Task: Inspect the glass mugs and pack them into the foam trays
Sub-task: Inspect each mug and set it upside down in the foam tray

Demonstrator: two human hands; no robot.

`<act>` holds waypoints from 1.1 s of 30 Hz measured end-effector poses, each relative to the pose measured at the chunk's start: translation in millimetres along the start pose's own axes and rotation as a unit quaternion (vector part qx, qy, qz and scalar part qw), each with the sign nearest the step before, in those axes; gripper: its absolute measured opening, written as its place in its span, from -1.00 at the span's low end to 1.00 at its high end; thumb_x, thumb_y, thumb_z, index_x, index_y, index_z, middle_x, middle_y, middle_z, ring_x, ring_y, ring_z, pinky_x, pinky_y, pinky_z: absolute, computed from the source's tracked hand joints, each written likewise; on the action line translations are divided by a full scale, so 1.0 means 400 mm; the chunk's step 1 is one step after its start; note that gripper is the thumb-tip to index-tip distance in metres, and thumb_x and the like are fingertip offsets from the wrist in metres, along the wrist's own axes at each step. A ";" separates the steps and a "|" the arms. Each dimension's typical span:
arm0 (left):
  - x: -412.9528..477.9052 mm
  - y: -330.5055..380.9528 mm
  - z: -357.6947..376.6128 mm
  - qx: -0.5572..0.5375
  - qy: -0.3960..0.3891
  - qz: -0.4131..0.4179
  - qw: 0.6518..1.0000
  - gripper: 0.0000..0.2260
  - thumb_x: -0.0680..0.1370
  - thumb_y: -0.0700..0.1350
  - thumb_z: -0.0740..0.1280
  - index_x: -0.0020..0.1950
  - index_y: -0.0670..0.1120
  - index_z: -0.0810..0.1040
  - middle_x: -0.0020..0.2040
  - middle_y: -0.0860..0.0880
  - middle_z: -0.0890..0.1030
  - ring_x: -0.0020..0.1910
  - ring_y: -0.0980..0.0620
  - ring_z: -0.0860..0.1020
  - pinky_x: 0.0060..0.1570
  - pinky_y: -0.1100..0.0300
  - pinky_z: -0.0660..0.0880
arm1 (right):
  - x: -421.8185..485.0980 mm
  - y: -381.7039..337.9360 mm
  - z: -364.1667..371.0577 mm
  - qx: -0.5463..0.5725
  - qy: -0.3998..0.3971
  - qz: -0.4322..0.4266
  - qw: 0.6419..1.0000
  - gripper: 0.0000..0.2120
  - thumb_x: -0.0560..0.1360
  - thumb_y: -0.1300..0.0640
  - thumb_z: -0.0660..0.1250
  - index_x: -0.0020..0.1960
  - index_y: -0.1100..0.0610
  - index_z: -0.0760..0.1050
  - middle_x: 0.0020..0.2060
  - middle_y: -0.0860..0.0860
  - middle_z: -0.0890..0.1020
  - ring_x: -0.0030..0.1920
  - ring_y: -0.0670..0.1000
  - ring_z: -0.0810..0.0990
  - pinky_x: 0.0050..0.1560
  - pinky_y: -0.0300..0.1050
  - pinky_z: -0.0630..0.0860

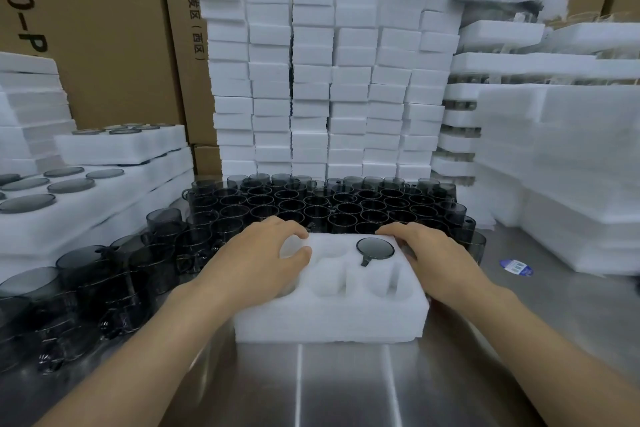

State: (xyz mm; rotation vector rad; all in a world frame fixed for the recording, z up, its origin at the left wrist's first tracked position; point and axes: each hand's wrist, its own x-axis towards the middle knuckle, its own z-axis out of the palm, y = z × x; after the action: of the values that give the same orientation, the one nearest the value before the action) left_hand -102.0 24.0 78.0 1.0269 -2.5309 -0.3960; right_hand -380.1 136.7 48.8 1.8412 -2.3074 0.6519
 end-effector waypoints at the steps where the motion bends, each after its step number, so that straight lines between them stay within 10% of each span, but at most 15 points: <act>1: 0.000 0.000 -0.001 0.000 0.001 0.000 1.000 -0.64 0.69 0.24 0.23 0.48 0.24 0.47 0.49 0.21 0.44 0.47 0.11 0.40 0.44 -0.02 0.41 | 0.001 0.000 0.002 0.001 0.007 0.001 1.000 -0.70 0.70 0.03 0.21 0.32 -0.32 0.45 0.11 -0.22 0.58 0.11 -0.03 0.58 0.08 0.08 0.57; 7: -0.003 0.002 -0.003 -0.002 -0.002 0.002 1.000 -0.64 0.70 0.24 0.23 0.49 0.24 0.46 0.49 0.21 0.43 0.48 0.11 0.39 0.43 -0.04 0.42 | 0.009 0.013 0.003 -0.015 0.072 0.024 0.997 -0.86 0.71 0.02 0.24 0.13 -0.23 0.50 -0.10 -0.27 0.61 -0.09 -0.12 0.57 -0.22 -0.11 0.46; 17: -0.009 0.014 -0.011 -0.005 0.005 -0.004 1.000 -0.61 0.68 0.26 0.24 0.50 0.26 0.45 0.49 0.20 0.43 0.50 0.10 0.36 0.45 -0.07 0.41 | 0.010 -0.022 -0.045 0.029 0.199 0.010 0.980 -0.87 0.69 0.03 0.32 0.16 -0.21 0.51 -0.08 -0.24 0.62 -0.17 -0.17 0.54 -0.15 0.00 0.56; 33: -0.033 0.091 -0.024 -0.138 0.377 0.186 0.897 -0.47 0.51 0.10 0.58 0.44 0.11 0.54 0.22 0.19 0.61 0.19 0.16 0.61 0.14 0.12 0.58 | -0.080 -0.243 -0.078 0.136 0.361 -0.232 0.893 -0.68 0.65 0.18 0.39 0.38 -0.02 0.54 0.04 -0.14 0.68 -0.26 -0.09 0.65 -0.36 -0.01 0.61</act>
State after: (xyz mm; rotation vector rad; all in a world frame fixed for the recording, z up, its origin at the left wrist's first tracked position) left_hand -111.2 57.6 97.6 0.4367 -1.8283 -0.1801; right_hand -284.8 161.8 90.4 1.7282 -1.3010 1.3346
